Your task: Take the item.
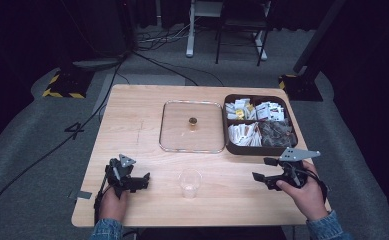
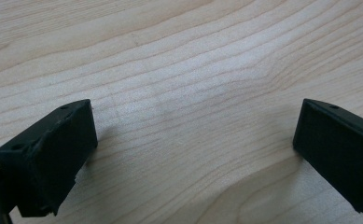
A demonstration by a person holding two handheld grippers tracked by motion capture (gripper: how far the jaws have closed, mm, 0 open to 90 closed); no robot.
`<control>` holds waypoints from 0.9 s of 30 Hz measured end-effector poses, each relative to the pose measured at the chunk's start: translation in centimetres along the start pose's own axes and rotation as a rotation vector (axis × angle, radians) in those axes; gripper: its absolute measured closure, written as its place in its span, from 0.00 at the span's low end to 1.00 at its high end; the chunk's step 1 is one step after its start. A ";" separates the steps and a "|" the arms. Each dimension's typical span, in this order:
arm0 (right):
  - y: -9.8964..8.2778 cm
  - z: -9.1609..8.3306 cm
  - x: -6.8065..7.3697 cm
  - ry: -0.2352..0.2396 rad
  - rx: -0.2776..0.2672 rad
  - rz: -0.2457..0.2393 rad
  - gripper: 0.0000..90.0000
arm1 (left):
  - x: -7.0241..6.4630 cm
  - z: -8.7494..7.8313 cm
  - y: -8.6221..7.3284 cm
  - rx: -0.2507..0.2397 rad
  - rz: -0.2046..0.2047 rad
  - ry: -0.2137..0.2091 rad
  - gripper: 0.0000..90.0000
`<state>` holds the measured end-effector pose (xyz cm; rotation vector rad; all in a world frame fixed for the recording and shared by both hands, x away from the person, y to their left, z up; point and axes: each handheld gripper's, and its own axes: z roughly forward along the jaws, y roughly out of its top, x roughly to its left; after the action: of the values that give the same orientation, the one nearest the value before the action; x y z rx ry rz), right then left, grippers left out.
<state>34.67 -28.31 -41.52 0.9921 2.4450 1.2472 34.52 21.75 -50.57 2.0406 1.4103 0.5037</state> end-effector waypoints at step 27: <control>5.6 -1.2 -5.2 -0.072 -0.063 -0.037 0.29 | 0.0 0.1 0.1 0.003 0.000 0.006 0.00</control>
<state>40.63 -30.12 -36.93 0.9533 2.3446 1.2460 34.67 21.67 -50.55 2.0430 1.4149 0.5090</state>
